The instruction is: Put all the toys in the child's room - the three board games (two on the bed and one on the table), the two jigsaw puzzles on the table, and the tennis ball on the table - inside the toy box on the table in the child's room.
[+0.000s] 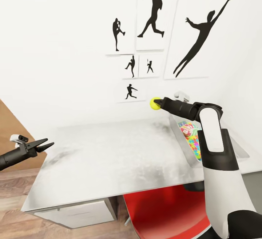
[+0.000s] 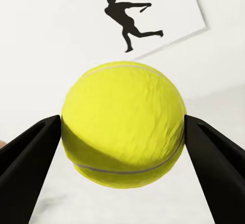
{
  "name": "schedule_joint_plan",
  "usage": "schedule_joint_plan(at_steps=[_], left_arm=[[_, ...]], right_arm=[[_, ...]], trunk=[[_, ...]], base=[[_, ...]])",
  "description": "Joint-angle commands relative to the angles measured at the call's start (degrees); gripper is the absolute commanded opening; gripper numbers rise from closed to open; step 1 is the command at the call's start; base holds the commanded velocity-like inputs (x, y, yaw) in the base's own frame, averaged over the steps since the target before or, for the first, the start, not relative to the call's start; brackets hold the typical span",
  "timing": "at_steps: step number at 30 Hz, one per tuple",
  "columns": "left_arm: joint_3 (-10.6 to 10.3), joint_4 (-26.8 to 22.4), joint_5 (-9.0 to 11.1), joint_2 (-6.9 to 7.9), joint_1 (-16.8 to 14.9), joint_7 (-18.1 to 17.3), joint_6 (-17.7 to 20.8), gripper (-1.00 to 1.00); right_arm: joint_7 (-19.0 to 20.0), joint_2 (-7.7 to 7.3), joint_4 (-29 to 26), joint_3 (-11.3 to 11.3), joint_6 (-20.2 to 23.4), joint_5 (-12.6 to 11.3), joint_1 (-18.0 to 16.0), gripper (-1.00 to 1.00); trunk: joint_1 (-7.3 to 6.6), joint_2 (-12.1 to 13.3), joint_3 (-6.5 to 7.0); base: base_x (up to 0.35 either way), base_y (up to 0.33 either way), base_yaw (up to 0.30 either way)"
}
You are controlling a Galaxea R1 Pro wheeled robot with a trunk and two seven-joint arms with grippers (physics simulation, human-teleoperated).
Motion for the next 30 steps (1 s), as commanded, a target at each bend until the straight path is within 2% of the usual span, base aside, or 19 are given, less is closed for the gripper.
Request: schedule_joint_plan(at_steps=[1, 25, 30], left_arm=[[-0.03, 0.01, -0.02, 0.01, -0.05, -0.21, 0.61, 1.0], [0.0, 0.01, -0.04, 0.01, -0.05, -0.21, 0.61, 1.0], [0.0, 0.01, -0.01, 0.01, -0.05, -0.21, 0.61, 1.0]], right_arm=[[-0.57, -0.03, -0.04, 0.06, 0.1, -0.53, -0.03, -1.0], [-0.57, -0.11, -0.04, 0.05, 0.16, -0.62, -0.14, -1.0], [-0.57, -0.51, -0.04, -0.02, 0.16, -0.8, -0.02, -1.0]], trunk=[[0.04, -0.11, -0.01], [0.04, -0.11, 2.28], [0.04, -0.11, 2.76]], base=[[0.0, 0.0, 0.061], [0.0, 0.0, 0.061], [0.0, 0.0, 0.065]])
